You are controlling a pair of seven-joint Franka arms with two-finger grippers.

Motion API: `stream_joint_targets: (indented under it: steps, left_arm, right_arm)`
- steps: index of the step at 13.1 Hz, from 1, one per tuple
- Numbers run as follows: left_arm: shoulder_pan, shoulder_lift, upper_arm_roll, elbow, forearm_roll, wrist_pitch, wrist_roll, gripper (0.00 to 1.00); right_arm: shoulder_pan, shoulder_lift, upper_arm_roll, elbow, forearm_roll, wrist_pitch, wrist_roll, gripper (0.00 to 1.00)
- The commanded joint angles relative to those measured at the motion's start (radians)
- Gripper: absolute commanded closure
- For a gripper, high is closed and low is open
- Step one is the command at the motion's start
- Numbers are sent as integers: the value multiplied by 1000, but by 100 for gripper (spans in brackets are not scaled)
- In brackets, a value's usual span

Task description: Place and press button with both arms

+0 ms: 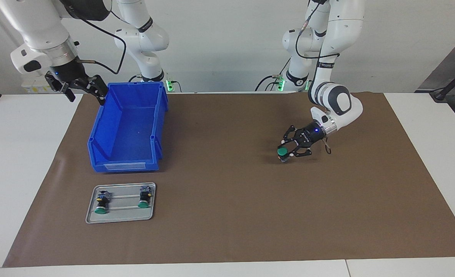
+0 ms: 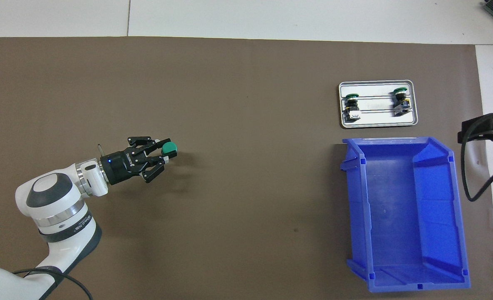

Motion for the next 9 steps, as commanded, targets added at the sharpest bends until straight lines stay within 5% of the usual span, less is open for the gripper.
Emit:
stream_joint_targets:
  steps: [1, 9]
  left_arm:
    - [18, -1, -7, -65, -67, -88, 107, 100]
    - [14, 4, -3, -90, -55, -68, 131, 100]
  right_arm:
    - [-13, -18, 3, -24, 20, 17, -17, 0]
    - [-13, -18, 3, -27, 20, 17, -18, 0]
